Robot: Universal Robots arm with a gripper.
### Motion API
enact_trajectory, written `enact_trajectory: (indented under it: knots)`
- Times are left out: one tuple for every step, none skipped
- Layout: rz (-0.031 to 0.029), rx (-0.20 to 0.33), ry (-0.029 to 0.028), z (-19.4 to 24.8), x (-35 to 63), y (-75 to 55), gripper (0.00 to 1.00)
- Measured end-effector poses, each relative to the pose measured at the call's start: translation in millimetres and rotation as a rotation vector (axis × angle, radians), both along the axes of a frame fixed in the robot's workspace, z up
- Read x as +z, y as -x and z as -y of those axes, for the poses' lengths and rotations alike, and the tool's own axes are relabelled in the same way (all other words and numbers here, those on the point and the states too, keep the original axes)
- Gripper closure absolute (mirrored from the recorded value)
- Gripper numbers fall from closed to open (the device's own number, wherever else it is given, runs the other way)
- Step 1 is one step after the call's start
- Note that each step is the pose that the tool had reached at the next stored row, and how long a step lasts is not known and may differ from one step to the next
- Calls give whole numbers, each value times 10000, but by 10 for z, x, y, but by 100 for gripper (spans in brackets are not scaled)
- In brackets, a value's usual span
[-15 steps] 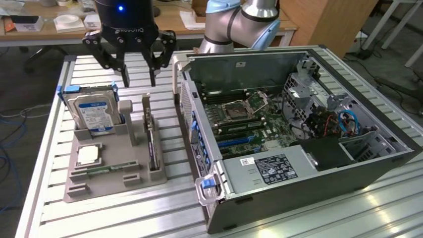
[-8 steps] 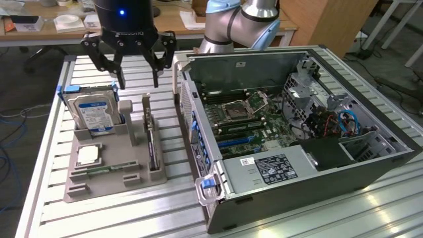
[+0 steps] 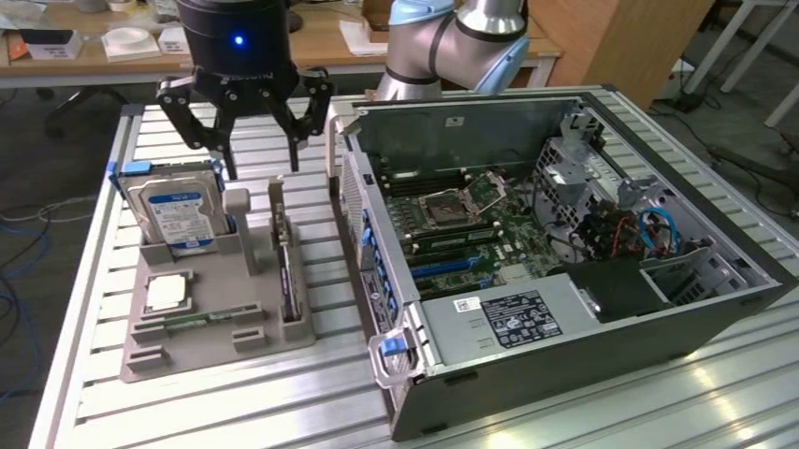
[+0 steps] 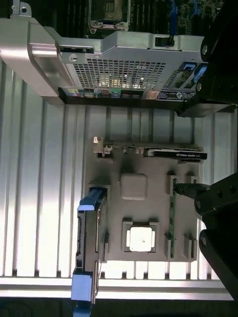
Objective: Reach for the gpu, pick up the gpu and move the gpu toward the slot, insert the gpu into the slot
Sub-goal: 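Pick up the gpu and move the gpu toward the slot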
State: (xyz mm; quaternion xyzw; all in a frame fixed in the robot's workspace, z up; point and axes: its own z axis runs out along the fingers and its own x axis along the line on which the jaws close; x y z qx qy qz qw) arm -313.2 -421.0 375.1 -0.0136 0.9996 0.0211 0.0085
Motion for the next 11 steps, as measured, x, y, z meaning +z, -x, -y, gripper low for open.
enact_trajectory:
  knots:
    - [-2,116,1,0,-20,0,35]
    - [-3,215,0,0,-38,0,35]
    - [-4,288,0,0,-56,0,35]
    - [-6,351,0,0,-74,0,35]
    - [-8,410,-1,0,-92,0,35]
    - [-10,463,0,0,-110,0,35]
    - [-12,510,0,0,-128,0,35]
    - [-14,552,0,0,-147,0,35]
    - [-16,588,0,0,-164,0,35]
    - [-17,617,0,0,-182,0,35]
    - [-17,633,0,0,-201,0,35]
